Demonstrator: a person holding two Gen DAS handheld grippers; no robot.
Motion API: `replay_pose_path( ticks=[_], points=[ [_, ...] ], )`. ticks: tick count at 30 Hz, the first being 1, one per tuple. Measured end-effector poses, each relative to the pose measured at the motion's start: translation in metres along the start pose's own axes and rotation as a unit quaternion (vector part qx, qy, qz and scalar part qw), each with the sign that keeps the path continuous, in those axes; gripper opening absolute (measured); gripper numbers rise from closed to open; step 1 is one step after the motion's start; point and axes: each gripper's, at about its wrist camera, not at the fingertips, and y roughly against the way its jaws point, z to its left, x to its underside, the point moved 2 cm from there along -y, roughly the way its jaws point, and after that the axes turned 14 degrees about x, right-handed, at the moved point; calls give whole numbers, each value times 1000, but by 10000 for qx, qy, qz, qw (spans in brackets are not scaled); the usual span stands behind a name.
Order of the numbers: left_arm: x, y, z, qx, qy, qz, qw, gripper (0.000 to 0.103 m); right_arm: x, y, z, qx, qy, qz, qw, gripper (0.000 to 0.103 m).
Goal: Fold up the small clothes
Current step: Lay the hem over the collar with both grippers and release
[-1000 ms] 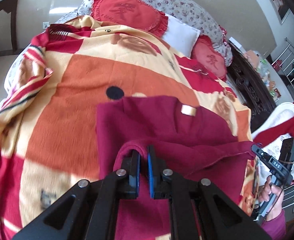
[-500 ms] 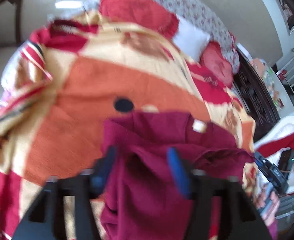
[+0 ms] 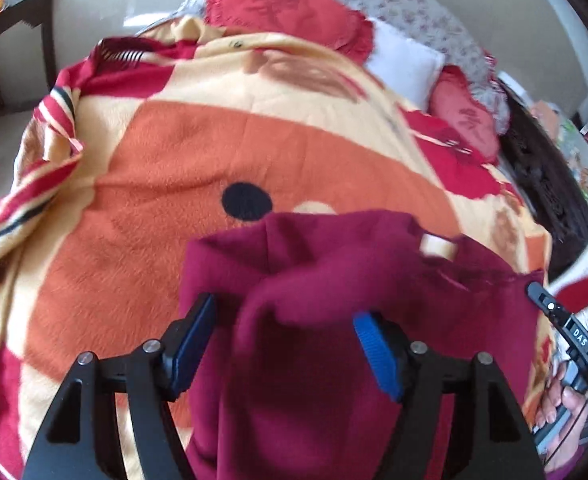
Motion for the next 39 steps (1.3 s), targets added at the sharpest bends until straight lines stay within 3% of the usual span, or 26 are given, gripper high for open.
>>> replay_pose_path(
  ticks=[4,7,13,26,31,39],
  points=[
    [-11,-25,13,-162,326,168,9992,74,-14,-43,-4,357,-262,358,9984,5],
    [-14,-28,10,-265,181,237,9992,74,-14,-44,-3,435,-152,266,9986,5],
    [-2,-10,0,-435,-125,152,9989,74,-1,-13,-11,181,-150,314,9992,10],
    [33,28,-20,-489,-526,167,9973,74,84,55,-43,55,-102,710,9974,22],
    [54,47,-21,-298,-593,215,9976,74,110,67,-49,57,-49,826,9966,25],
    [106,86,14,176,-403,313,9985,74,132,70,-47,-31,28,917,9958,27]
  ],
)
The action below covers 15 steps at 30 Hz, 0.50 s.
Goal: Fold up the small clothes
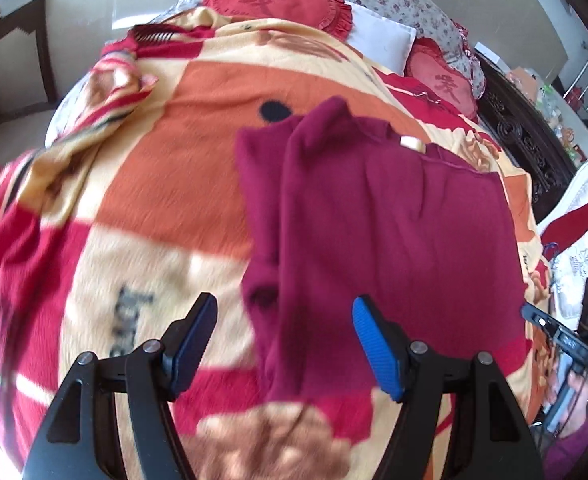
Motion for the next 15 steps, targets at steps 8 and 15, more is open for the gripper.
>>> replay_pose_path(
  ticks=[8,15],
  points=[
    [36,-24,16,82,151,515,9985,61,8,-18,5,-143,-49,275,9995,15],
    [43,-22,18,117,172,447,9988,58,7,3,7,195,274,128,9994,0]
  ],
)
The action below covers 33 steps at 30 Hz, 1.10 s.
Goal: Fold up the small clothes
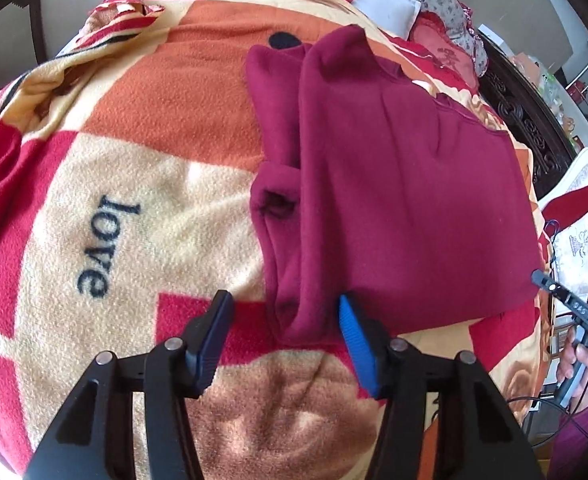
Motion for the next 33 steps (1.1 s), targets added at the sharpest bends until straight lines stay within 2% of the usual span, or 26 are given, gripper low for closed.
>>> replay_pose_path(
  ticks=[2,4,5,8,10,13,21,24,27,31,33],
  points=[
    [1,0,3,41,112,-53,9999,58,4,-13,-1,95,3,209,9997,0],
    [2,4,4,59,203,-94,9997,59,5,-15,1,188,46,214,9996,0],
    [3,6,5,68,248,-104,9996,60,1,-7,3,286,47,79,9995,0],
    [3,16,8,76,349,-250,9990,73,-19,21,8,472,-2,-400,9981,2],
    [1,21,10,28,372,-413,9985,75,-34,31,19,258,36,-618,9977,3],
    [-3,21,15,97,511,-519,9973,76,-61,30,65,-178,360,-732,9965,4],
    [-6,13,23,371,661,-682,9948,82,-112,-40,229,-737,1513,-568,9841,3],
    [-4,15,27,581,701,-773,9928,85,-129,-68,270,-662,1701,-552,9817,3],
    [-1,17,33,775,719,-858,9907,88,-147,-92,295,-605,1678,-552,9824,3],
    [3,21,39,899,734,-922,9890,91,-162,-132,312,-421,1615,-92,9859,3],
    [2,21,39,928,775,-935,9882,92,-165,-139,315,-347,1661,-29,9855,3]
  ],
)
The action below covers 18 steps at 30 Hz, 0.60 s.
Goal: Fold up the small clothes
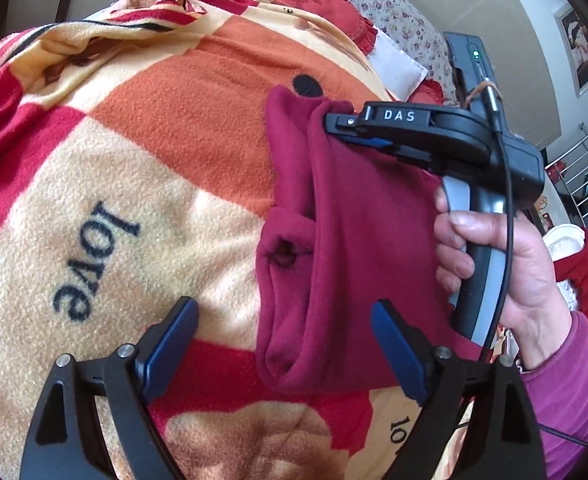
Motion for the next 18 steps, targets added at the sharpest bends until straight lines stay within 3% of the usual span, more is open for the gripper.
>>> replay_pose_path(
  ticks=[5,7,10,13,16,17,18],
  points=[
    [-4,-5,-3,57,2,-79,10000,95,-3,22,2,-280,-179,56,9994,7],
    [-3,-7,-6,11,-68,-90,9999,96,-3,26,14,-434,-49,154,9989,31],
    [-2,-9,-8,-41,-143,-69,9999,96,-2,20,44,-401,397,420,9975,38],
    [-1,-8,-10,-14,-109,-69,9999,96,2,3,72,98,1015,572,9931,53],
    [0,-8,-12,-53,-114,-48,9999,96,5,-5,83,424,1202,543,9904,56],
    [0,-8,-14,-90,-132,-39,9999,96,6,-5,82,424,1187,526,9906,53],
    [0,-9,-15,-136,-153,-34,9998,96,7,-3,79,463,1161,476,9910,43]
  ],
)
